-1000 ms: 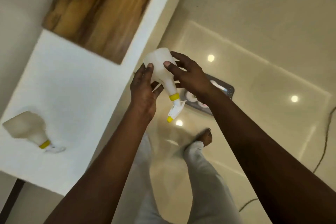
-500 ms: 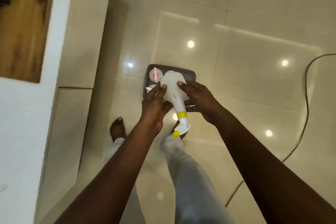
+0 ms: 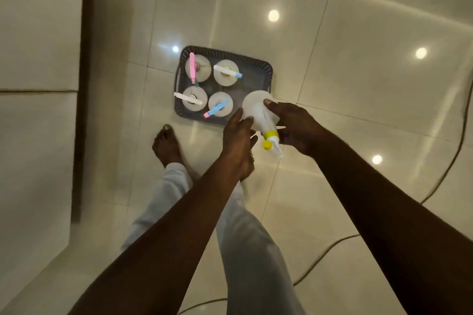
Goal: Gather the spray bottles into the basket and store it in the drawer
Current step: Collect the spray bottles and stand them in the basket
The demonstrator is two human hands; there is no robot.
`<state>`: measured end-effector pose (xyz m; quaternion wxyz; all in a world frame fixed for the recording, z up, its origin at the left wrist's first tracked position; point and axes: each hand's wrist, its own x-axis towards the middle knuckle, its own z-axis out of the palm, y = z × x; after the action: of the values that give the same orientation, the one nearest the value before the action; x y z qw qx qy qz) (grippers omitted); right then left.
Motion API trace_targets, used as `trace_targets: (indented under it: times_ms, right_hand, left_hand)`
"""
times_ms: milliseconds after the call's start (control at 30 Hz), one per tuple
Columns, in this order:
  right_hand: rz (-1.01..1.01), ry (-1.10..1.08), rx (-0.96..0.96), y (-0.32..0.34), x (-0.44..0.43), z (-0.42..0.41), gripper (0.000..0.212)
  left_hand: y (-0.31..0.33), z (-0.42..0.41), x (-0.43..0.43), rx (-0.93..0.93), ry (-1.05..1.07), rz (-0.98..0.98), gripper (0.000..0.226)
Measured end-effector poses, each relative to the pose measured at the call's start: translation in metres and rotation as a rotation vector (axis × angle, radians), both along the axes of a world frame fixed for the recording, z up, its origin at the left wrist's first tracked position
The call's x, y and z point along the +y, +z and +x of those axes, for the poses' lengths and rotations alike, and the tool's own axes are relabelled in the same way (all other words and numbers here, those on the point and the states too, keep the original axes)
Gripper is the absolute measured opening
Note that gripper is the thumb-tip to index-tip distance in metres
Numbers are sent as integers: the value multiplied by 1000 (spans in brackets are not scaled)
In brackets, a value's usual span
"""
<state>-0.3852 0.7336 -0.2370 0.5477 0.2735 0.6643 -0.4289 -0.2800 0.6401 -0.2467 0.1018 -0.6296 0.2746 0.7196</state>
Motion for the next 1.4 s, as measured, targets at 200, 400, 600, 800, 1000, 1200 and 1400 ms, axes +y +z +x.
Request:
trace_targets:
  times_ms: [200,400,600,800,1000,1200,1400]
  right_hand:
    - [29,37,-26,-84,-6,-31,55]
    - [94,53,5,-154,-30,-56,56]
    - [153,178,56,-208,-47,-79,59]
    - [189,276,102,-230,-56,-92,59]
    - [188,405,140,-237,-67,-102,55]
    - [230,462,133,-243,-74,-114,33]
    - [254,373,193,-219,-69,-115,29]
  left_hand:
    - [-96,-19,10,-2,-34,-81,51]
    - [-173,-38,10,-11,67,-57,51]
    - [-224,-56,2,26,154,-41,43]
    - [-250,-71,-2,81,215,-24,44]
    - [-268,-77,-7,102,216,-35,42]
    - [-274,-86,-8,72,199,-66,42]
    - [-245,-84,-9,-11,48,-87,42]
